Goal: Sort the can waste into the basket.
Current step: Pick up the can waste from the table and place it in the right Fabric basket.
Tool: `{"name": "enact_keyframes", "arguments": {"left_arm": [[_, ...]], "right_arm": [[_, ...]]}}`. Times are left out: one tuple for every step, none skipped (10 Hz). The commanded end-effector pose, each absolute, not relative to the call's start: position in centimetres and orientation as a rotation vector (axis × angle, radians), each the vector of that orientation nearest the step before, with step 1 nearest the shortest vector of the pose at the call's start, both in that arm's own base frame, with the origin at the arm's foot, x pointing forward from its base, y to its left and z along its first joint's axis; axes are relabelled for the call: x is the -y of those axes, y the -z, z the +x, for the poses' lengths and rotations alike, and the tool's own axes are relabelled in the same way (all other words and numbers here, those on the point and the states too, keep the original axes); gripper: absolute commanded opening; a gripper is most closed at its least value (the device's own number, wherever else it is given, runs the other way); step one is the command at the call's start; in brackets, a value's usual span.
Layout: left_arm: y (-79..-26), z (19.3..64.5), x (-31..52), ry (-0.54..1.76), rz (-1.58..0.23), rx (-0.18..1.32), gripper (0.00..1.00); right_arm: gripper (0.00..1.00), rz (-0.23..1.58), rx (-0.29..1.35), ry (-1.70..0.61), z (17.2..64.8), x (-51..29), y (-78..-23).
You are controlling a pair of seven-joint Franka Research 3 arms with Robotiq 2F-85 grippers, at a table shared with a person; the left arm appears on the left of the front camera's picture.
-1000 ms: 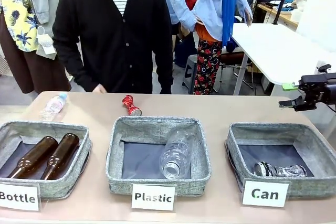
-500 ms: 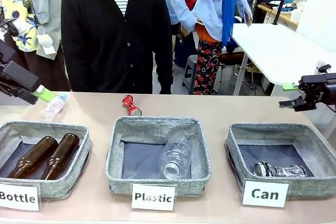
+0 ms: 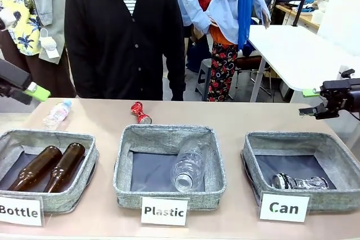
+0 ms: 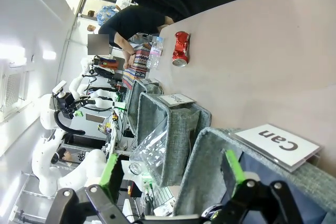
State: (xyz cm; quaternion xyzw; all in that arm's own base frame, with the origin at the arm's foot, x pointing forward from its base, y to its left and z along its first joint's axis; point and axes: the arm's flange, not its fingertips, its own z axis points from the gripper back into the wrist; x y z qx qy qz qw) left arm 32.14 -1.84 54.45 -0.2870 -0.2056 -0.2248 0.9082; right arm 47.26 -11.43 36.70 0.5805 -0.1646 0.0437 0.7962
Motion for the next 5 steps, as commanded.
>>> {"name": "enact_keyframes", "arguments": {"left_arm": [[-54.4, 33.0, 4.8, 0.348, -0.542, 0.487, 1.00], [-54.8, 33.2, 6.7, 0.315, -0.548, 0.475, 1.00], [-55.4, 34.1, 9.4, 0.210, -0.578, 0.430, 1.00], [-55.9, 34.6, 12.9, 0.222, -0.539, 0.379, 1.00], [-56.4, 35.2, 16.0, 0.263, -0.478, 0.347, 1.00]], "right_arm": [[1.00, 1.255, 0.370, -0.107, 47.3, 11.4, -36.9], [1.00, 1.255, 0.370, -0.107, 47.3, 11.4, -36.9], [1.00, 1.255, 0.370, -0.107, 47.3, 11.4, -36.9], [1.00, 1.255, 0.370, -0.107, 47.3, 11.4, -36.9], [1.00, 1.255, 0.370, -0.107, 47.3, 11.4, -36.9]]}}
